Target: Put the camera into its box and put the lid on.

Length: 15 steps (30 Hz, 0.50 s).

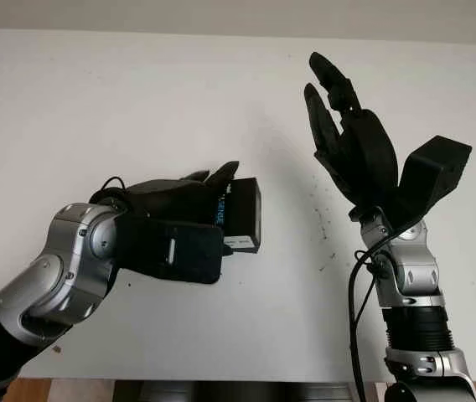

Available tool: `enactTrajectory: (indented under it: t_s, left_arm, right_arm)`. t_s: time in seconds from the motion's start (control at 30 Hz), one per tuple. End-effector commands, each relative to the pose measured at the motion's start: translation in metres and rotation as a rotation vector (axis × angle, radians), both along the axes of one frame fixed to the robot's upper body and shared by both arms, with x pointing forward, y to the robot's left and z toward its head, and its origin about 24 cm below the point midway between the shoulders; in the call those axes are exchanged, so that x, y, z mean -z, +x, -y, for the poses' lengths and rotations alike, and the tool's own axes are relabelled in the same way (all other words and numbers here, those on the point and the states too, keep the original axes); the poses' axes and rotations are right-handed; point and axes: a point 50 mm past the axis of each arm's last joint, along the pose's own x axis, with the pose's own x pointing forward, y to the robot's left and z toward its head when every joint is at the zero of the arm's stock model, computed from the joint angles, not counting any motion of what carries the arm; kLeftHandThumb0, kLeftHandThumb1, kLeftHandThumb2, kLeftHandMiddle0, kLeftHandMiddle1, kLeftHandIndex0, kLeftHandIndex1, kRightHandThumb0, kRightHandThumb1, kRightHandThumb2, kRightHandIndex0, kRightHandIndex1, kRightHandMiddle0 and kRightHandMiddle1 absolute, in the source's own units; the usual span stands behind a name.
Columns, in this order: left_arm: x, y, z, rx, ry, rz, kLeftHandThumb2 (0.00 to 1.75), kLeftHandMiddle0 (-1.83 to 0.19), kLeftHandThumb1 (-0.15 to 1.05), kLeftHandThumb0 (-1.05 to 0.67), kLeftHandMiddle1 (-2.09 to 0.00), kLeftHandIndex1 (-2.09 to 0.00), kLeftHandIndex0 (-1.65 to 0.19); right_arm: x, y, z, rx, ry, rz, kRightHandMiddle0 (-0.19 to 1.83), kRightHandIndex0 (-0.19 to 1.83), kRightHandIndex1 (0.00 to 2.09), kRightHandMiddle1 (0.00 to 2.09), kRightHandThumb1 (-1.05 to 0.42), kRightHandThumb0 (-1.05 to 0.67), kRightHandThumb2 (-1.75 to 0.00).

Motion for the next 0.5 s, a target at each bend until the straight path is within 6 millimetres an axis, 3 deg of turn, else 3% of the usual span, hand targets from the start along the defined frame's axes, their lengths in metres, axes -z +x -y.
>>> enactTrajectory:
  t_s: [0.0, 0.47]
  left_arm:
    - [0.0074, -0.0092, 0.0161, 0.098, -0.001, -0.025, 0.55, 0.19, 1.05, -0.72, 0.0, 0.0, 0.19]
    - [0.0071, -0.0086, 0.0204, 0.119, 0.002, -0.023, 0.52, 0.19, 1.05, -0.71, 0.0, 0.0, 0.19]
  right_arm:
    - [-0.0043, -0.0009, 0.0005, -0.001, -0.005, 0.019, -0.19, -0.04, 0.06, 0.46, -1.05, -0.67, -0.48]
    - [-0.0042, 0.0, -0.0001, -0.002, -0.001, 0.02, -0.19, -0.04, 0.06, 0.45, -1.05, -0.67, -0.48]
